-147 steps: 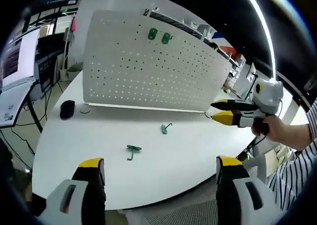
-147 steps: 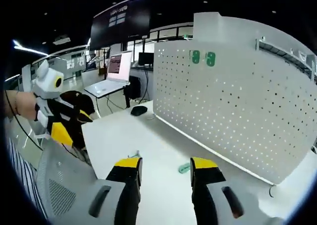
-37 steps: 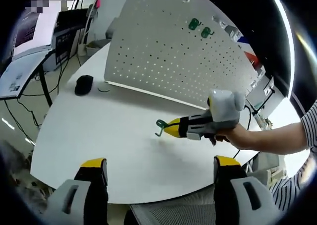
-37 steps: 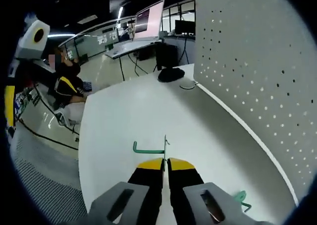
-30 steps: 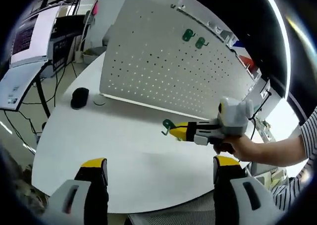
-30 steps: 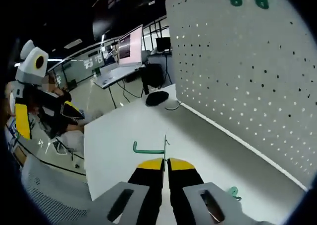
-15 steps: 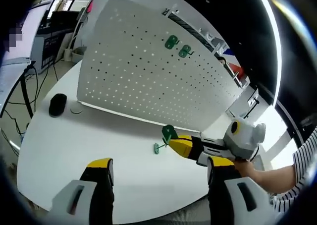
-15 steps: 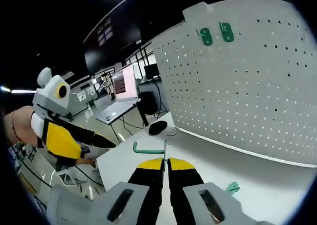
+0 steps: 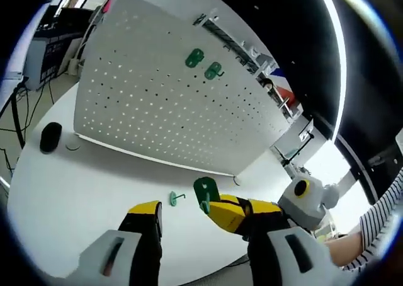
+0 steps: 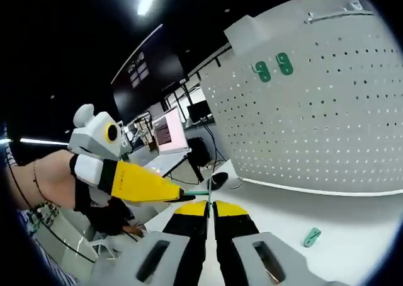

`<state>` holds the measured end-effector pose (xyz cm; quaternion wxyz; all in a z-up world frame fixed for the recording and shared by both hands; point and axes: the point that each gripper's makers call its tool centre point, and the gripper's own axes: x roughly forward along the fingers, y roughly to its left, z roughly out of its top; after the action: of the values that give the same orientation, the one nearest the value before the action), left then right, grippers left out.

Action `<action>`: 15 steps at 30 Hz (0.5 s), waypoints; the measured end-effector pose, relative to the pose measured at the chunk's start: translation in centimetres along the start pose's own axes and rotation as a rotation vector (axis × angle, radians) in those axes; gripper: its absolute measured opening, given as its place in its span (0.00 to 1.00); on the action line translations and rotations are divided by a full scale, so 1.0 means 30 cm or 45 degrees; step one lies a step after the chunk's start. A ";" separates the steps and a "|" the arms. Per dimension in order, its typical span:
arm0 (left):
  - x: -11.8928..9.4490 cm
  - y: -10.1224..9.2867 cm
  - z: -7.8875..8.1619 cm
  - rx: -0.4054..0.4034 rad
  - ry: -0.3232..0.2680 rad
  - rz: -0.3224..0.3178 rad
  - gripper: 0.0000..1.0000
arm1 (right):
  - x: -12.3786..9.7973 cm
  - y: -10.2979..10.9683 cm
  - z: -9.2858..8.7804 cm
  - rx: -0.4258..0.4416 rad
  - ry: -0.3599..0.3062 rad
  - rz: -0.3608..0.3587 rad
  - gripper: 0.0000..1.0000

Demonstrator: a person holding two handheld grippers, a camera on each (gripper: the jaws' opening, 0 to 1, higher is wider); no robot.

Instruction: Insert the hook assembly into the mounting plate slot until the hook locks in place.

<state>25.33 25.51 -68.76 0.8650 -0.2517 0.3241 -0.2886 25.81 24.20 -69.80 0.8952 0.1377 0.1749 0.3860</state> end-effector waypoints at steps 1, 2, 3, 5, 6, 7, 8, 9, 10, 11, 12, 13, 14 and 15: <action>0.001 0.000 -0.002 -0.004 0.004 0.006 0.52 | -0.002 0.003 0.003 0.003 -0.008 0.001 0.00; 0.000 0.002 -0.002 -0.002 0.005 0.011 0.49 | -0.003 0.005 0.004 0.009 -0.010 0.005 0.00; -0.002 0.003 -0.001 -0.001 0.004 0.009 0.46 | -0.004 0.007 0.004 0.010 -0.010 0.006 0.00; -0.002 -0.001 0.000 -0.007 0.005 0.000 0.41 | -0.008 0.011 0.007 0.012 -0.016 0.009 0.00; -0.002 -0.005 0.002 -0.014 0.001 -0.003 0.40 | -0.009 0.014 0.008 0.016 -0.017 0.011 0.00; -0.002 -0.008 0.002 -0.020 -0.001 -0.006 0.40 | -0.011 0.018 0.010 0.022 -0.023 0.013 0.00; -0.002 -0.011 0.002 -0.025 -0.001 -0.009 0.39 | -0.012 0.020 0.012 0.021 -0.025 0.013 0.00; -0.001 -0.012 0.005 -0.031 -0.005 -0.014 0.38 | -0.013 0.024 0.013 0.022 -0.026 0.015 0.00; -0.001 -0.015 0.006 -0.036 -0.006 -0.020 0.36 | -0.014 0.027 0.014 0.021 -0.029 0.016 0.00; -0.001 -0.017 0.006 -0.038 -0.002 -0.025 0.34 | -0.014 0.029 0.017 0.022 -0.033 0.013 0.00; -0.002 -0.017 0.006 -0.039 -0.002 -0.025 0.33 | -0.014 0.029 0.019 0.027 -0.038 0.011 0.00; -0.002 -0.016 0.006 -0.041 -0.002 -0.024 0.32 | -0.014 0.030 0.023 0.045 -0.046 0.009 0.00; -0.003 -0.017 0.005 -0.045 0.001 -0.025 0.32 | -0.014 0.029 0.025 0.051 -0.049 0.004 0.00; -0.005 -0.017 0.005 -0.045 0.002 -0.026 0.30 | -0.014 0.028 0.027 0.053 -0.051 0.001 0.00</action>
<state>25.16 25.29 -68.29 0.8571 -0.2702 0.3273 -0.2919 25.35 24.36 -68.68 0.8953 0.1639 0.1649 0.3800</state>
